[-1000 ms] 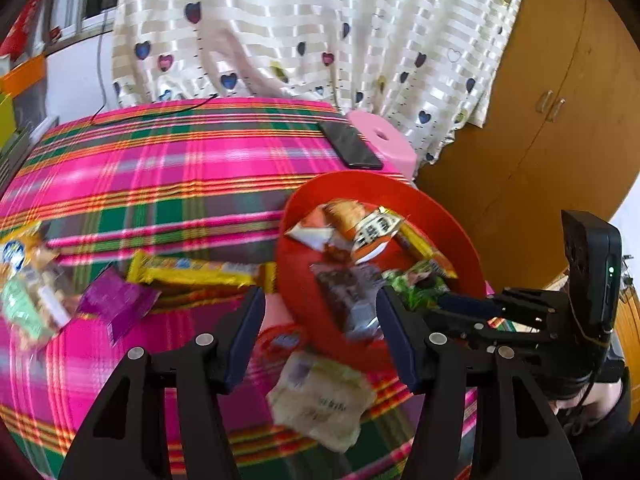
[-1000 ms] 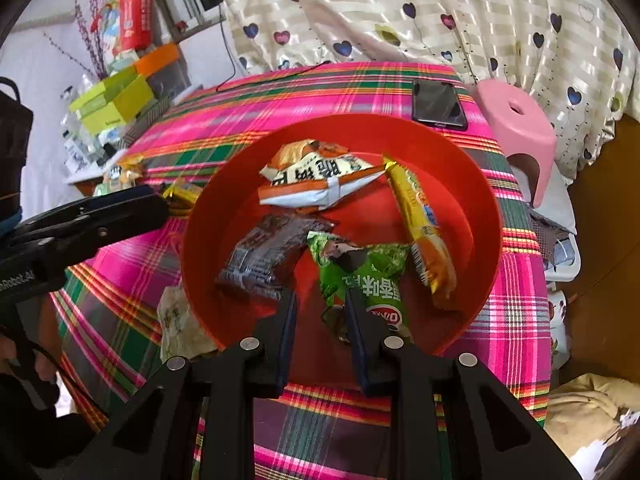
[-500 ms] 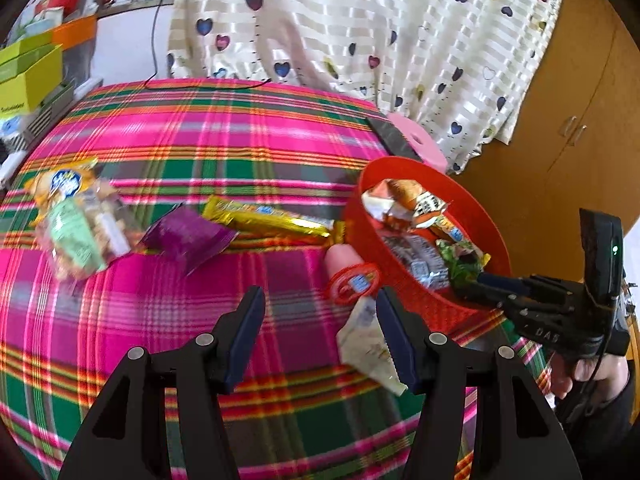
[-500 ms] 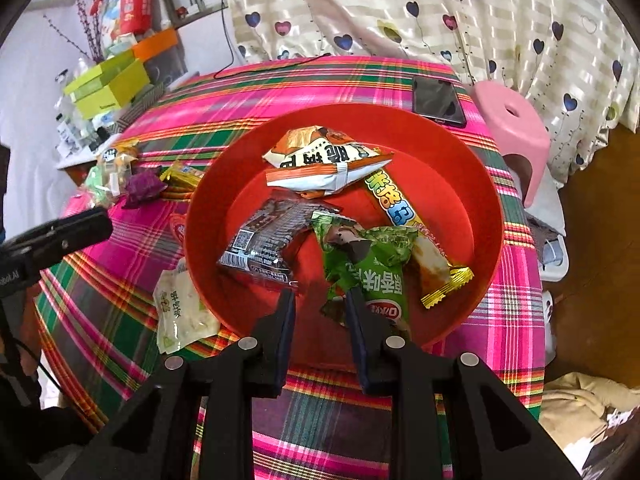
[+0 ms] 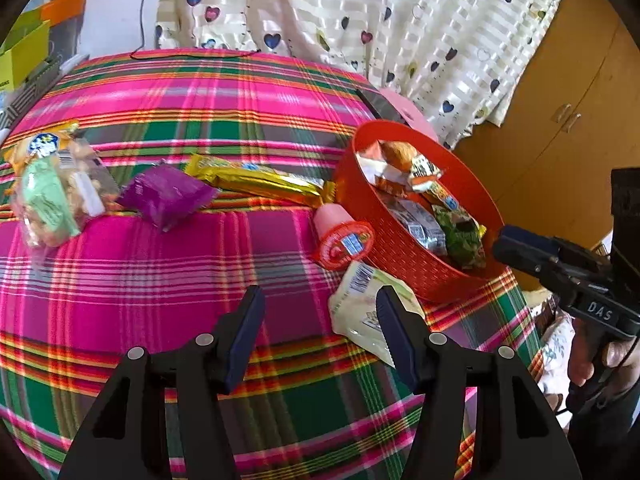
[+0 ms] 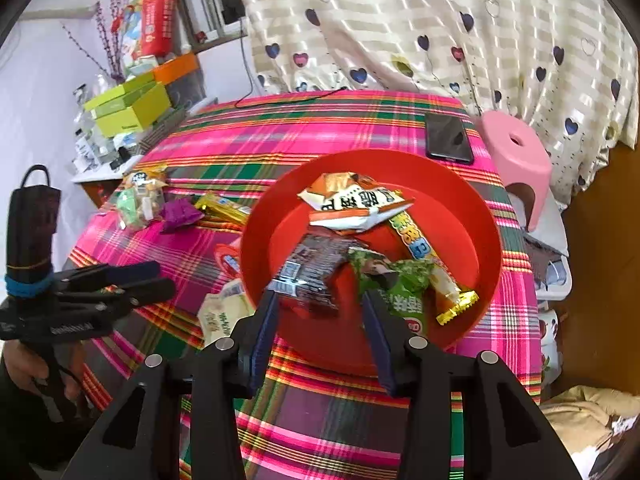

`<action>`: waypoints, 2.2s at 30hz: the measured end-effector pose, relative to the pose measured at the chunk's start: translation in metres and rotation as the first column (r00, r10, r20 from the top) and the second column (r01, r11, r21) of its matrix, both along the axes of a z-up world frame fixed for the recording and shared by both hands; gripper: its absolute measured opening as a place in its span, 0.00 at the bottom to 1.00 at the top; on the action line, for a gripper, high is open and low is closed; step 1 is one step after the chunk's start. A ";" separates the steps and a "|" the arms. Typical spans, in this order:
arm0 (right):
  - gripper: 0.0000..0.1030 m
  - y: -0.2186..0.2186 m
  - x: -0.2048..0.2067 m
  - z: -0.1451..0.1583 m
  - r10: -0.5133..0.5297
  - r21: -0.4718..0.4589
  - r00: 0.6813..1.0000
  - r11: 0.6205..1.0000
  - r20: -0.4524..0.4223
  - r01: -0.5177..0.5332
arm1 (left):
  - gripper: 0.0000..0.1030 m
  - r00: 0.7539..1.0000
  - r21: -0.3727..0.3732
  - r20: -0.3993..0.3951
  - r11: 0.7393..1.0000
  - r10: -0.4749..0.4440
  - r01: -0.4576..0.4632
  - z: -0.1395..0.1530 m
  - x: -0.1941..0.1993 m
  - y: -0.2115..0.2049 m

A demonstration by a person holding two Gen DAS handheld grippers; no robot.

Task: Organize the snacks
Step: 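Grasp the white-green packet beside the basket with the left gripper, then lift the white-green packet with the left gripper while the right gripper reaches to the gold bar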

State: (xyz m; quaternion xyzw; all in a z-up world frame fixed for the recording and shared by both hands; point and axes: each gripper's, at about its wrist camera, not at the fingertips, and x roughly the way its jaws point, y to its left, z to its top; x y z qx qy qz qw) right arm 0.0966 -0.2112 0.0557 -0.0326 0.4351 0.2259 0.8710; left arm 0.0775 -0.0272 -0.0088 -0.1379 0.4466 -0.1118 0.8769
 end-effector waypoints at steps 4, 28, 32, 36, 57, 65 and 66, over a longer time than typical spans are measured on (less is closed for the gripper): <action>0.41 0.000 -0.001 0.002 0.004 0.011 1.000 1.000 0.003 -0.005 | 0.57 0.999 0.005 -0.013 0.999 -0.037 0.037 -0.005 0.004 -0.013; 0.42 -0.008 0.000 -0.003 -0.003 0.039 1.000 0.999 -0.008 0.003 | 0.73 0.968 0.214 -0.014 0.945 -0.250 0.247 -0.029 0.014 -0.079; 0.42 -0.009 0.000 -0.003 -0.002 0.040 1.000 0.999 -0.008 0.003 | 0.74 0.955 0.338 -0.015 0.897 -0.296 0.284 -0.032 0.010 -0.094; 0.42 -0.009 0.000 -0.003 -0.003 0.040 1.000 0.999 -0.006 0.004 | 0.74 0.949 0.338 -0.013 0.891 -0.316 0.302 -0.032 0.006 -0.092; 0.42 0.020 -0.008 0.008 0.049 0.028 0.999 0.998 0.008 -0.049 | 0.68 0.999 0.189 0.039 0.982 -0.010 0.002 -0.029 -0.012 0.000; 0.42 0.036 -0.006 0.008 0.078 0.008 0.997 0.997 0.006 -0.078 | 0.68 0.997 0.160 0.064 0.985 0.047 -0.057 -0.024 -0.019 0.020; 0.42 0.038 -0.006 0.008 0.082 0.005 0.997 0.997 0.007 -0.082 | 0.68 0.996 0.159 0.067 0.985 0.052 -0.062 -0.024 -0.020 0.022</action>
